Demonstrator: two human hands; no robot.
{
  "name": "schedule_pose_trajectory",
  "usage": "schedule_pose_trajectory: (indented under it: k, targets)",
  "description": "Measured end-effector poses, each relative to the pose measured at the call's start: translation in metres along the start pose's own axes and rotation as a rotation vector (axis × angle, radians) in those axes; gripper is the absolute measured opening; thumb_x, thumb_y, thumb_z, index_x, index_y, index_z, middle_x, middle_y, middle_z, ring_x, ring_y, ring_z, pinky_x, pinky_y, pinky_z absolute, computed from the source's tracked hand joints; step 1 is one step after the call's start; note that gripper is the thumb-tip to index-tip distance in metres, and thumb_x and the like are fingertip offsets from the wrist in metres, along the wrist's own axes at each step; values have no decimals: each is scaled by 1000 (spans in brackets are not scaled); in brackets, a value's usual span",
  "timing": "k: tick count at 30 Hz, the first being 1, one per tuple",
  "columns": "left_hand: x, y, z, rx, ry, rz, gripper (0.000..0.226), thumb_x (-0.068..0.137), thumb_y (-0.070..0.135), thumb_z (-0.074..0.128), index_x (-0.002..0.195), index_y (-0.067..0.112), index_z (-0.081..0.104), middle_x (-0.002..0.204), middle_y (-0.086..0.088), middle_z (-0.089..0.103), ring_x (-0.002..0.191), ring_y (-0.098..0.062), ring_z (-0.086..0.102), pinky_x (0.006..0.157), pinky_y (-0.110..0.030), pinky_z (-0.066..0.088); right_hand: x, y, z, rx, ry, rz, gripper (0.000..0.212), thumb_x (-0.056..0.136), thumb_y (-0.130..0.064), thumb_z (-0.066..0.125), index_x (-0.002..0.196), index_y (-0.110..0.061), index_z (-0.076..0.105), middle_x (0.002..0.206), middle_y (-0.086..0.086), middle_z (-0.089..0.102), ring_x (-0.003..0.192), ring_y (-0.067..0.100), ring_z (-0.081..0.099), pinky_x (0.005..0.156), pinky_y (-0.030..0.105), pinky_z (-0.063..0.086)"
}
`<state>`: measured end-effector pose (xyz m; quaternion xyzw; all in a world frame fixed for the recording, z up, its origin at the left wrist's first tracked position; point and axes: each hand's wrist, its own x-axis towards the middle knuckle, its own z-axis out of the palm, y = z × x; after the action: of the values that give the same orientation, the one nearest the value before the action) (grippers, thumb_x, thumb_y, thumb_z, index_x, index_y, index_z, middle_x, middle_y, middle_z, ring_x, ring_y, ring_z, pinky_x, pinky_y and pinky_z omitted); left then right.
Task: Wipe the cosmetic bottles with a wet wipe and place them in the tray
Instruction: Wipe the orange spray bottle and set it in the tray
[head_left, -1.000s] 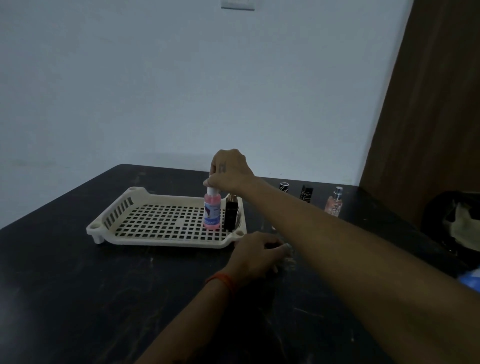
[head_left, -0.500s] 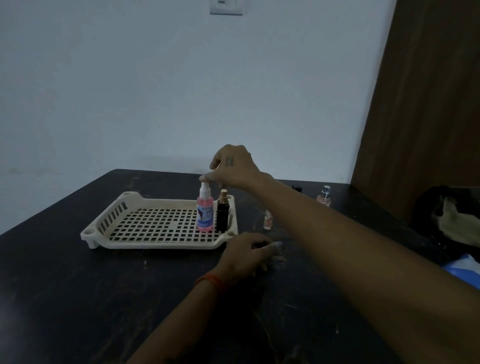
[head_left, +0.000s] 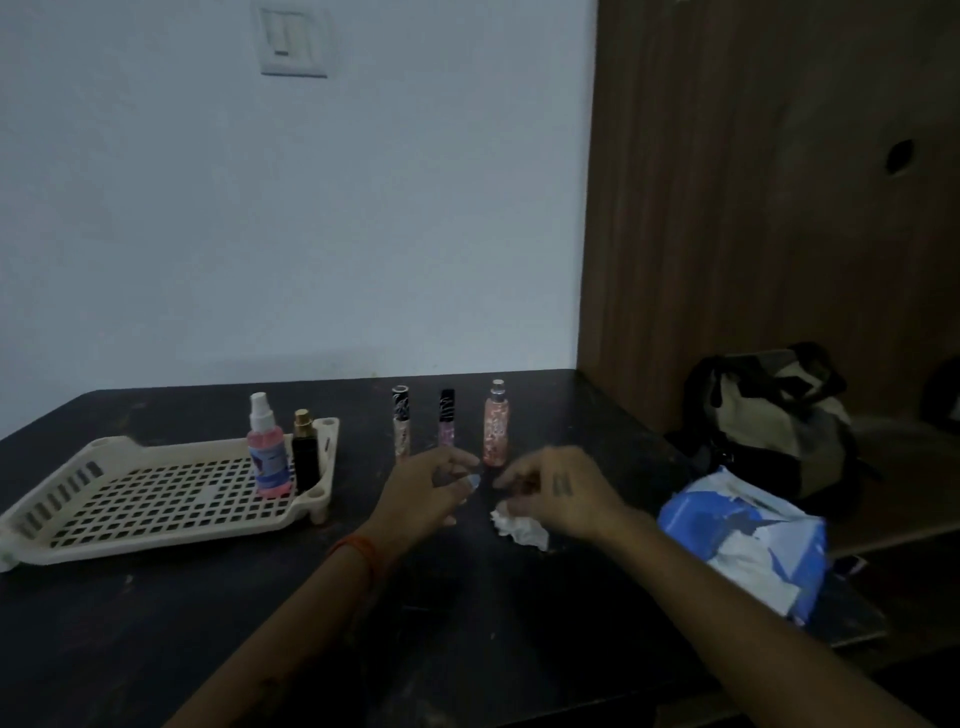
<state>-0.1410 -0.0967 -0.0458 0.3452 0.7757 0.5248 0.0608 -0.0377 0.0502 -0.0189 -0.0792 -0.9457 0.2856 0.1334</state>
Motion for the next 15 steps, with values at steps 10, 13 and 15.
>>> schedule_pose_trajectory:
  k: [10, 13, 15]
  targets:
    - [15, -34, 12, -207, 56, -116, 11, 86, 8, 62, 92, 16, 67, 94, -9, 65, 76, -17, 65, 65, -19, 55, 21, 8, 4, 181, 218, -21, 9, 82, -14, 68, 88, -16, 74, 93, 3, 73, 73, 7, 65, 64, 9, 48]
    - [18, -37, 10, -208, 15, -112, 11, 87, 11, 60, 95, 17, 66, 95, -8, 65, 79, -18, 66, 69, -23, 55, 56, -3, -21, 132, 491, -65, 18, 86, -12, 61, 98, -22, 72, 96, 0, 70, 73, 6, 60, 59, 12, 45]
    - [20, -37, 10, -211, 10, -116, 11, 88, 12, 60, 96, 17, 66, 95, -7, 65, 79, -18, 66, 68, -22, 55, 84, -11, -33, 53, 527, -82, 19, 88, -10, 58, 97, -18, 73, 100, 3, 69, 79, 11, 61, 65, 13, 45]
